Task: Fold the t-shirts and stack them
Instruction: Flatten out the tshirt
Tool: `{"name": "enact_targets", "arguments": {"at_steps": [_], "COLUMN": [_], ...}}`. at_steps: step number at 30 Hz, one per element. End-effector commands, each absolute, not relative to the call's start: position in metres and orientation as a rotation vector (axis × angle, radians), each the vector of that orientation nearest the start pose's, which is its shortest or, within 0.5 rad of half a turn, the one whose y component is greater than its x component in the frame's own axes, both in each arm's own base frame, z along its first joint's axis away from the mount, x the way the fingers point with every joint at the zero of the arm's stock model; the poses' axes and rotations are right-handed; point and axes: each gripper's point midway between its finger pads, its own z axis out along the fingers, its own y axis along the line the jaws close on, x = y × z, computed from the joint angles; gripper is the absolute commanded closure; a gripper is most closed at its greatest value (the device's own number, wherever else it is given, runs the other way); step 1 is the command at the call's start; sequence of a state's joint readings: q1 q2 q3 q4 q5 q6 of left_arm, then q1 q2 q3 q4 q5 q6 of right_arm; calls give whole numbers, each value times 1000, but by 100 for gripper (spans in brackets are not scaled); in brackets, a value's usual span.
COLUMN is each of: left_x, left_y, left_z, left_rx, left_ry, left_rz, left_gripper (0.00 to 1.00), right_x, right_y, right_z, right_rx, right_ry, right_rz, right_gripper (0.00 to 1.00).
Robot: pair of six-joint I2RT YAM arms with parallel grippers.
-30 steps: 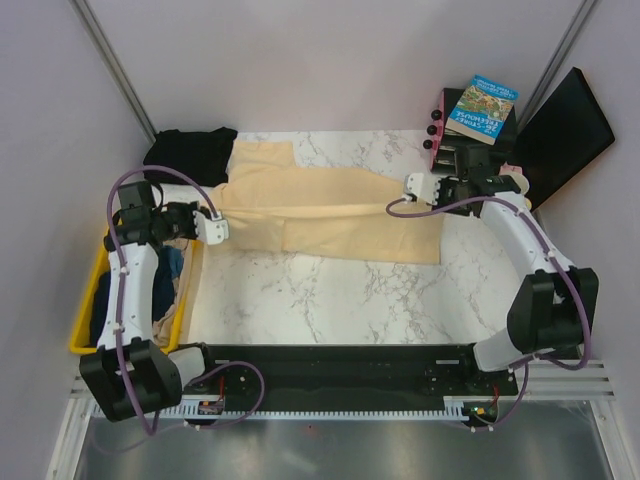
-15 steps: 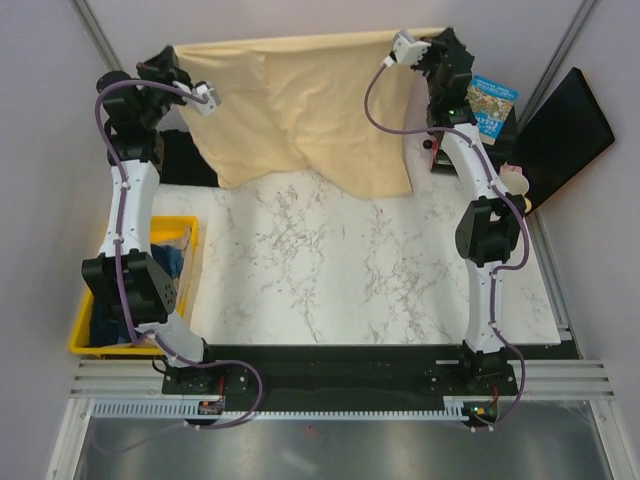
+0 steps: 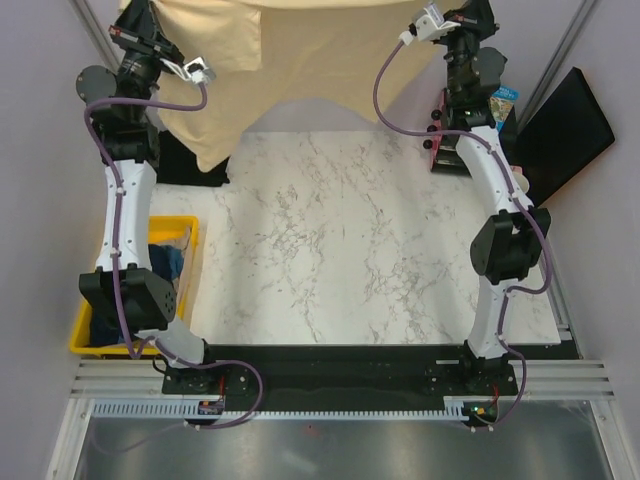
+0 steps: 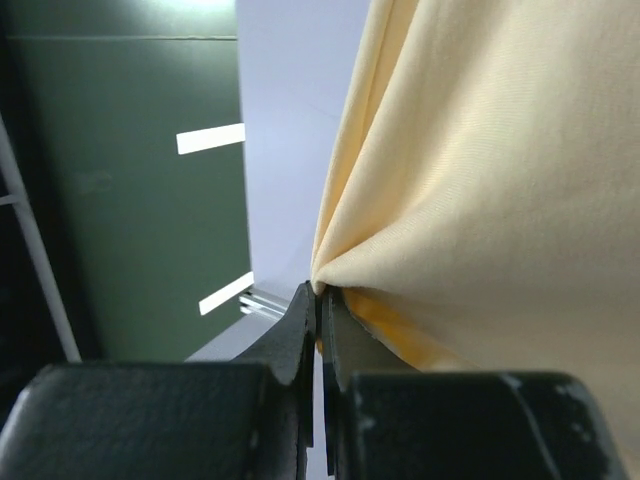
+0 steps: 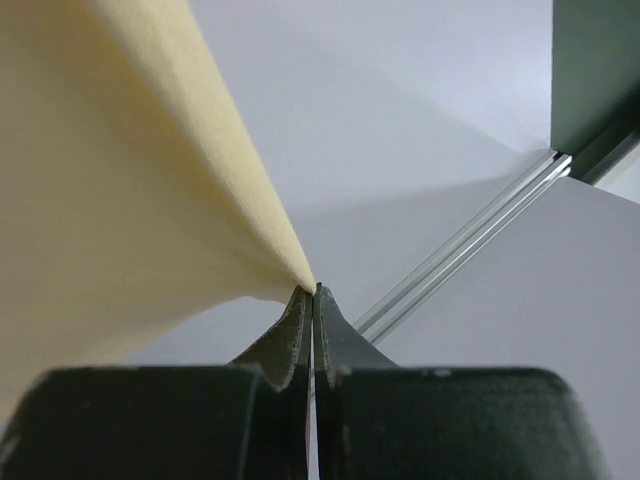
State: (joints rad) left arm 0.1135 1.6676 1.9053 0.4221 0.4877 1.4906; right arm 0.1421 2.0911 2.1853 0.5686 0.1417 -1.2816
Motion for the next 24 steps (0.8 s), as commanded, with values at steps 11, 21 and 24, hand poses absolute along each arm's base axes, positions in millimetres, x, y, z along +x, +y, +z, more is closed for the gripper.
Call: {"name": "enact_targets", "arguments": {"at_steps": [11, 21, 24], "left_x": [398, 388, 386], "left_y": [2, 5, 0], "left_z": [483, 494, 478], "left_rx": [1236, 1179, 1224], "left_ry": [860, 955, 1010], "left_rz": [903, 829, 756], "left_gripper": [98, 98, 98], "right_x": [517, 497, 491], "right_y": [2, -4, 0], "right_z": [415, 362, 353], "right_rx": [-902, -1089, -1175], "right_ry": [1321, 1564, 1590], "right_rz": [-895, -749, -710], "right_gripper": [100, 100, 100]}}
